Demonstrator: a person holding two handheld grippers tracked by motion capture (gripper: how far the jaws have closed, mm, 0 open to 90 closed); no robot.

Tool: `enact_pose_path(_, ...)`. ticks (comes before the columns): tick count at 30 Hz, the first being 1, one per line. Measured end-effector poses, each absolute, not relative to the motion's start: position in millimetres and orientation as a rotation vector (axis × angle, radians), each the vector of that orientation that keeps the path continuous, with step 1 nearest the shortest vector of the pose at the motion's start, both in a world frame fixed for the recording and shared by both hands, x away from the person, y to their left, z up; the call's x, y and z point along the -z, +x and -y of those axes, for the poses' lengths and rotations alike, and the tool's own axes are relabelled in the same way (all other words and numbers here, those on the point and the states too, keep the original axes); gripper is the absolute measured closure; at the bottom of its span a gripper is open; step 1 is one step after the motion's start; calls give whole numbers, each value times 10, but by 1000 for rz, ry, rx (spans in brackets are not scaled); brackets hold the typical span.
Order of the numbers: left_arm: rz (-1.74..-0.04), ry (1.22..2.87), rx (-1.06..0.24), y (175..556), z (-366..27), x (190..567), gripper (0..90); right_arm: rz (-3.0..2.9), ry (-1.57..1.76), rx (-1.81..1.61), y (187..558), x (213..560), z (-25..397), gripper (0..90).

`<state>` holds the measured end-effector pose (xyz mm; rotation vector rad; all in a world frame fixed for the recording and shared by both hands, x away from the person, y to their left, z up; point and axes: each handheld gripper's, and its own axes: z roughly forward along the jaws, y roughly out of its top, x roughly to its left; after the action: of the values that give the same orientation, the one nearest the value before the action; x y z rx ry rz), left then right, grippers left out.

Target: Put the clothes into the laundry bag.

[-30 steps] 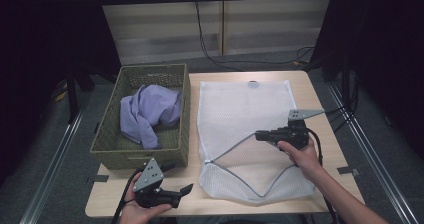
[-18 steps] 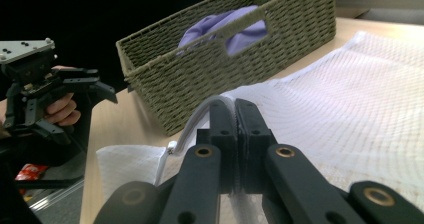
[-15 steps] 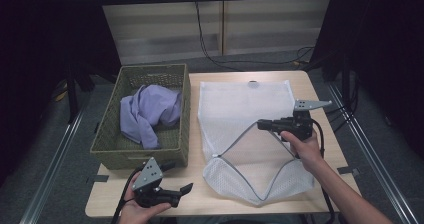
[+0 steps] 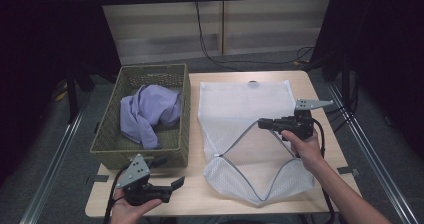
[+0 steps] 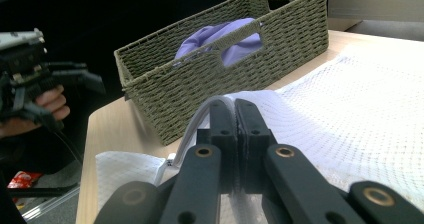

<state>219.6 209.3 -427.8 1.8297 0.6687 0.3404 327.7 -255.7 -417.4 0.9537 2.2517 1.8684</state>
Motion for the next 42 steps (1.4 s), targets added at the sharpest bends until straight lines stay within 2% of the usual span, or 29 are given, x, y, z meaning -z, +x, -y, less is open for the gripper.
enact_pose_path(6, -698, 1832, -356, 2321, -2184, 4081, 161, -2262, 954, -1865, 3286, 4187, 2553, 882)
enact_pose_path(9, -706, 1892, -344, 2462, -2217, 4004, 100, -2264, 953, -1858, 3286, 4194, 2547, 882)
enact_pose_path(14, -754, 1839, -375, 2674, -2315, 3842, 108, -2270, 952, -1854, 3281, 4206, 2537, 882)
enact_pose_path(19, -731, 1889, -410, 2912, -2358, 3716, 127, -2276, 959, -1848, 3276, 4228, 2533, 881)
enact_pose_path(20, -732, 1886, -410, 2975, -2369, 3707, 147, -2280, 960, -1848, 3275, 4232, 2532, 882)
enact_pose_path(28, -821, 1898, -398, 3439, -2369, 3727, 108, -2286, 966, -1844, 3285, 4251, 2529, 882)
enact_pose_path(42, -971, 1951, -411, 4033, -2407, 3865, 189, -2300, 968, -1840, 3287, 4266, 2527, 883)
